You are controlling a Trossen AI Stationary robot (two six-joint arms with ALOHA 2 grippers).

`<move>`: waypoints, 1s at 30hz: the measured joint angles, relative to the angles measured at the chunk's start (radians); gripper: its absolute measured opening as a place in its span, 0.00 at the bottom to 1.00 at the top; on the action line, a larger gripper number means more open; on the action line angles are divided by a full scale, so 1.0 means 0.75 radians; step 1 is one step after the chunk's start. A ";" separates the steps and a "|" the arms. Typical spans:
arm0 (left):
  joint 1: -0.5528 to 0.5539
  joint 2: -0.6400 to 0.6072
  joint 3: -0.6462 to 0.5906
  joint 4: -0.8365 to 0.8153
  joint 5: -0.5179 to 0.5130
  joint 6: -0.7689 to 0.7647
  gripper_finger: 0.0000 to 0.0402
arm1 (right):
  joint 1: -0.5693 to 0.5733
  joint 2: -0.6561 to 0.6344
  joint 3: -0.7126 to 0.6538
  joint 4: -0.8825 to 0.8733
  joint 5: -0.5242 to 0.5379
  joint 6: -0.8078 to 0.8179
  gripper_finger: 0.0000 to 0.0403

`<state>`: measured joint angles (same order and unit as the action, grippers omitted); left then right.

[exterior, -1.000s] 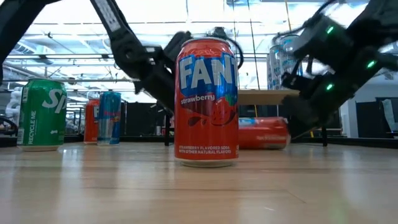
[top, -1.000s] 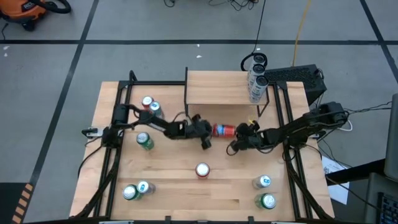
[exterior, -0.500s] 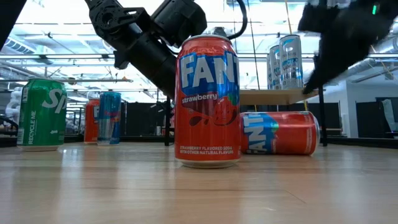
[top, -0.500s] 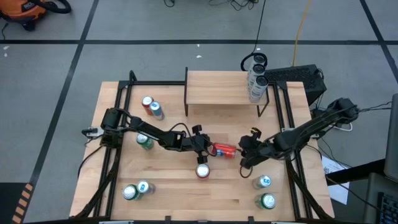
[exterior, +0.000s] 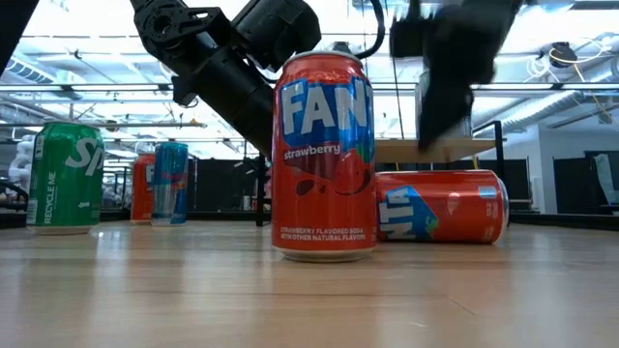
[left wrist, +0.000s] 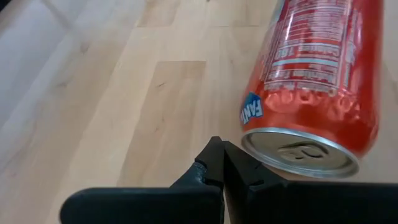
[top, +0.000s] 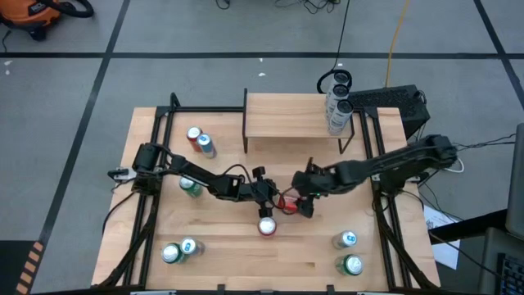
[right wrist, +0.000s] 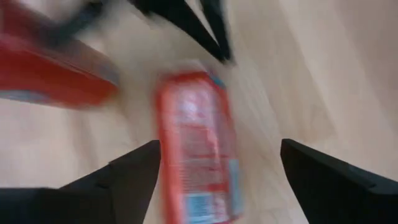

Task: Place canned beverage on shelf
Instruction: Put the bottom right red soda can on the shelf

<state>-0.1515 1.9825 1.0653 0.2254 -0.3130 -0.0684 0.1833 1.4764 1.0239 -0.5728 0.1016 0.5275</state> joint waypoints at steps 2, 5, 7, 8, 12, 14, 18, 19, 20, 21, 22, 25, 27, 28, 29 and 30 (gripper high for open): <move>-0.010 0.000 0.000 -0.007 -0.013 0.006 0.00 | -0.010 0.066 -0.002 0.004 -0.019 0.007 0.80; -0.013 -0.001 -0.001 -0.029 -0.024 0.015 0.00 | -0.007 0.120 0.000 0.084 -0.122 0.005 0.80; -0.012 -0.001 -0.001 -0.038 -0.029 0.018 0.00 | -0.005 0.160 0.001 0.127 -0.204 0.008 0.80; -0.012 -0.001 -0.001 -0.038 -0.029 0.017 0.00 | -0.004 0.181 0.001 0.138 -0.234 0.012 0.80; -0.011 -0.001 -0.001 -0.034 -0.033 -0.001 0.00 | 0.010 0.257 0.000 0.169 -0.276 0.008 0.80; -0.011 -0.006 -0.001 -0.039 -0.034 -0.003 0.00 | 0.014 0.293 0.004 0.171 -0.259 -0.001 0.80; -0.012 -0.053 -0.002 -0.064 -0.035 -0.004 0.00 | 0.020 0.328 0.006 0.182 -0.217 -0.028 0.74; -0.011 -0.069 -0.002 -0.075 -0.043 -0.003 0.00 | 0.021 0.334 0.006 0.187 -0.210 -0.030 0.72; -0.011 -0.088 -0.002 -0.090 -0.055 0.003 0.00 | 0.021 0.335 0.006 0.189 -0.211 -0.033 0.69; -0.011 -0.108 -0.002 -0.108 -0.066 0.006 0.00 | 0.022 0.335 0.005 0.194 -0.210 -0.040 0.68; -0.011 -0.129 -0.002 -0.119 -0.070 0.007 0.00 | 0.025 0.335 0.005 0.197 -0.210 -0.043 0.68; -0.011 -0.193 -0.035 -0.103 -0.076 0.031 0.03 | 0.029 0.325 0.003 0.207 -0.208 -0.071 0.68; -0.011 -0.248 -0.079 -0.098 -0.082 0.034 0.09 | 0.029 0.311 0.001 0.208 -0.210 -0.087 0.68; -0.011 -0.272 -0.098 -0.097 -0.085 0.033 0.12 | 0.029 0.304 0.001 0.205 -0.210 -0.095 0.68; -0.011 -0.302 -0.121 -0.085 -0.085 0.033 0.16 | 0.029 0.292 -0.001 0.203 -0.210 -0.103 0.68; -0.011 -0.336 -0.153 -0.080 -0.086 0.033 0.20 | 0.030 0.271 -0.005 0.199 -0.209 -0.117 0.68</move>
<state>-0.1596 1.7307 0.9504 0.1656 -0.3778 -0.0436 0.2055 1.6799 1.0203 -0.4232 -0.0549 0.4394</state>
